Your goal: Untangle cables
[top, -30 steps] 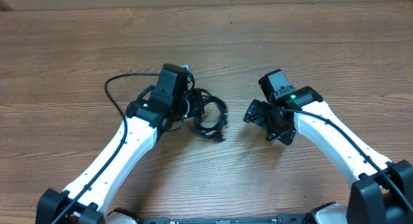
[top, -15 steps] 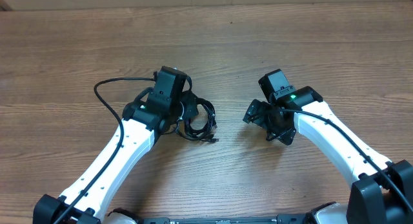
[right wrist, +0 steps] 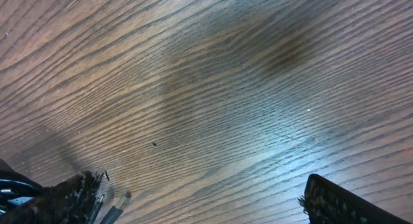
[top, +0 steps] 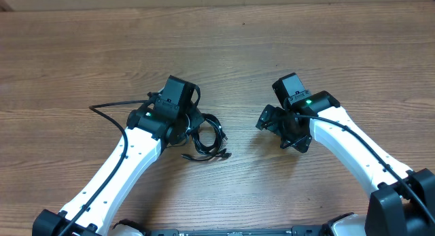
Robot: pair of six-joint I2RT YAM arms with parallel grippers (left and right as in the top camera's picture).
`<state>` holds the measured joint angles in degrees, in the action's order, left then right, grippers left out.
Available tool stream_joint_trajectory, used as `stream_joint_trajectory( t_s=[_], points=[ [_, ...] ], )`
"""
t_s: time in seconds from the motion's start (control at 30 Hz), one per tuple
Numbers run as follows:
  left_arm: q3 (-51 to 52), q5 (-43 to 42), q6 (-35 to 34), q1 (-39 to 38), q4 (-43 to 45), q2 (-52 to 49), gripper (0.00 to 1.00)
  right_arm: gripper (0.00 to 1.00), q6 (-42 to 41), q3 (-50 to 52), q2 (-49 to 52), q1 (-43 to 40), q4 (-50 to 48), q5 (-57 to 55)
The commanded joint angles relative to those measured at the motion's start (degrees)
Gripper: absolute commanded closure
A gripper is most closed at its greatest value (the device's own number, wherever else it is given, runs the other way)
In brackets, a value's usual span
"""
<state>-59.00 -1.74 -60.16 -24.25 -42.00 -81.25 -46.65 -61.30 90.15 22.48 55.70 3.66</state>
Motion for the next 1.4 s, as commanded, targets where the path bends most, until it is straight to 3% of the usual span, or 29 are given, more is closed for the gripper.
stream_joint_trajectory(
  t_s=[0.0,0.7,0.93,1.27,1.37],
  points=[
    [-0.42,-1.07,-1.92,0.22,0.68,1.22,0.96,0.0,0.09,-1.55,-1.33,-0.07,-0.07,0.09],
    [-0.42,-2.71,1.7,-0.79,-3.13,1.4,0.96,0.0,0.09,-1.55,-1.33,-0.07,-0.07,0.09],
    [-3.76,-1.86,7.56,-0.92,-4.02,4.57,0.96,0.0,0.09,-1.55,-1.33,-0.07,-0.07,0.09],
    [-7.72,16.44,8.44,-3.23,-15.47,8.39,0.96,0.0,0.09,-1.55,-1.31,-0.07,-0.07,0.09],
    [-6.6,15.69,10.95,-6.56,-16.9,7.32,0.96,0.0,0.09,-1.55,-1.33,-0.07,-0.07,0.09]
  ],
)
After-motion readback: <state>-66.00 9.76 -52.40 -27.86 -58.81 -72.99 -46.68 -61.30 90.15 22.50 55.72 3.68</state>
